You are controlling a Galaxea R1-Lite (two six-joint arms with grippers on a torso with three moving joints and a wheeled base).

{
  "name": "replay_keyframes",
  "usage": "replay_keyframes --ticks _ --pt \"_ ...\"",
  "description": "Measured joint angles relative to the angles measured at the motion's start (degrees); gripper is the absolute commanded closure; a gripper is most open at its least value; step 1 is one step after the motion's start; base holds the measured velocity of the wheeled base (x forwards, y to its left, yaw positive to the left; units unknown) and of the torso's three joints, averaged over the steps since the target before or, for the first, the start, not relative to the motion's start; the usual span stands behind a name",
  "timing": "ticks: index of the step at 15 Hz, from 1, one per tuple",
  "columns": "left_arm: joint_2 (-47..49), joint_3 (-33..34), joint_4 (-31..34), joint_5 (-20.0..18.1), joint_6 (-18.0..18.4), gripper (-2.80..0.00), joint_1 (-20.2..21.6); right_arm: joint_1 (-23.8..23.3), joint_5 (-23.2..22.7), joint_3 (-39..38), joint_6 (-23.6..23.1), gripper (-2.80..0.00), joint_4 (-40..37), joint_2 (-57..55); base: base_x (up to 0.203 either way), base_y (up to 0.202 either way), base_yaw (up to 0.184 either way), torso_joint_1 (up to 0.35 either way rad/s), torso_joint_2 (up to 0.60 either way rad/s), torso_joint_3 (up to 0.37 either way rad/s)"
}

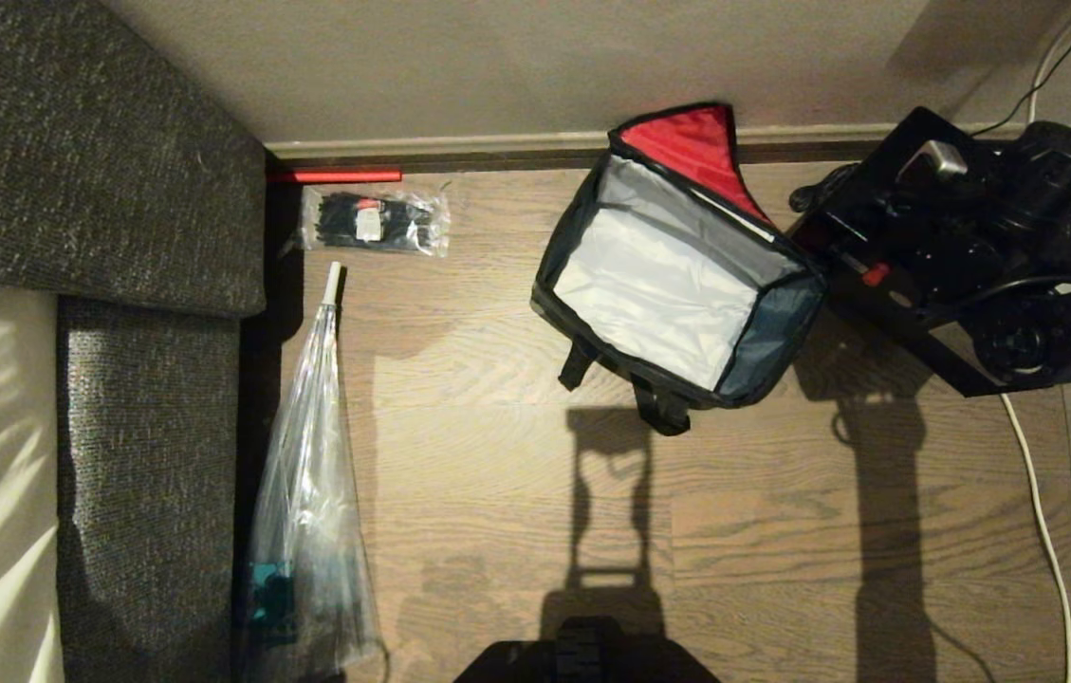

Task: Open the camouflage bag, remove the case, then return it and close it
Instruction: Release the handle

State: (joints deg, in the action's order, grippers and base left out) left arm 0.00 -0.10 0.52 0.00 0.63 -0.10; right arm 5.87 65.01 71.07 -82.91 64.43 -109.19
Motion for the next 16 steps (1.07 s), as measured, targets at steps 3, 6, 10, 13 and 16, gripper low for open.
replay_keyframes --ticks 3,6,10,13,16 --pt "0.0 0.0 -0.01 0.0 -0.01 0.0 0.0 3.83 0.22 2.73 -0.05 0.0 -0.8 -1.84 0.0 0.0 0.0 0.0 0.0 0.0" --pt "0.0 0.0 0.02 0.0 -0.01 0.0 0.0 8.71 0.45 5.12 0.21 0.0 -1.08 -3.04 0.0 0.0 0.0 0.0 0.0 0.0" --pt "0.0 0.0 0.0 0.0 0.0 0.0 0.0 15.74 2.68 8.72 0.16 0.0 -2.7 -5.04 0.0 0.0 0.0 0.0 0.0 0.0" --pt "0.0 0.0 0.0 0.0 -0.01 0.0 0.0 19.91 5.25 9.55 0.17 0.0 -2.89 -6.6 0.0 0.0 0.0 0.0 0.0 0.0" --pt "0.0 0.0 -0.01 0.0 0.02 0.0 0.0 20.71 5.55 9.74 0.27 0.0 -2.5 -7.29 0.0 0.0 0.0 0.0 0.0 0.0"
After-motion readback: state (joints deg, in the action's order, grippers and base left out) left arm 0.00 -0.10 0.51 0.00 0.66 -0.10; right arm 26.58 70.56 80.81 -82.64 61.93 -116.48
